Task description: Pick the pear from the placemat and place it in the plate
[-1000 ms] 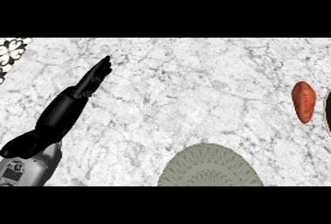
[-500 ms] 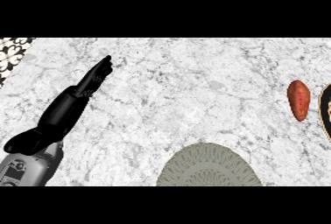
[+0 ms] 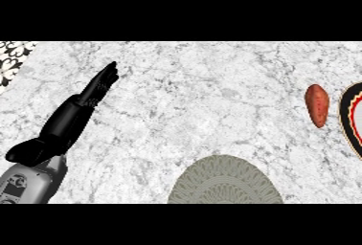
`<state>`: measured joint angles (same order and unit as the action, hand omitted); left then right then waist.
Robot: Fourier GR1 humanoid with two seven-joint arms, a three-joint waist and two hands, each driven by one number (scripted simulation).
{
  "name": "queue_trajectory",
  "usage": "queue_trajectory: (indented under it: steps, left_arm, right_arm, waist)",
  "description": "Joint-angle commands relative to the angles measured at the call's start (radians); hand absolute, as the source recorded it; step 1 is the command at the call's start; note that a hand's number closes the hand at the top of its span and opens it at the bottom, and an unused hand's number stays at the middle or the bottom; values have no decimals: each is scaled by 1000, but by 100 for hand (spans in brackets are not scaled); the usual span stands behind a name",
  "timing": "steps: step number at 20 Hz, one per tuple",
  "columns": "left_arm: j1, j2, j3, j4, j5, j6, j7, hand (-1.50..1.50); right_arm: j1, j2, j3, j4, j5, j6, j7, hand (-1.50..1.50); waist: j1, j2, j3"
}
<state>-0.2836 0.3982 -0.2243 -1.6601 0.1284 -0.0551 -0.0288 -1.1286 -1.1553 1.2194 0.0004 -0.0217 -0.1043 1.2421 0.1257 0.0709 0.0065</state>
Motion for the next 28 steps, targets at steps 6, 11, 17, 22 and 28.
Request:
queue_trajectory:
  steps: [6,11,17,22,28]
  left_arm:
    - [19,2,29,8,6,18,0,0]
    - [24,13,21,-5,0,8,11,0]
    - [8,15,32,5,12,-4,7,0]
    - [9,3,-3,12,-1,-16,9,0]
    - [11,-5,-6,30,-7,-13,-1,0]
  right_arm:
    - [132,26,-168,0,-164,-199,245,-150]
    - [224,85,-184,0,-178,-344,245,-150]
    - [242,108,-155,0,-147,-496,244,-150]
    - [180,94,-114,0,-105,-651,244,-150]
    - [110,67,-109,0,-100,-878,202,-150]
  waist:
    - [-50,-13,3]
    - [-39,-21,0]
    - [-14,-21,-7]
    - [7,-31,-11]
    - [14,-37,-14]
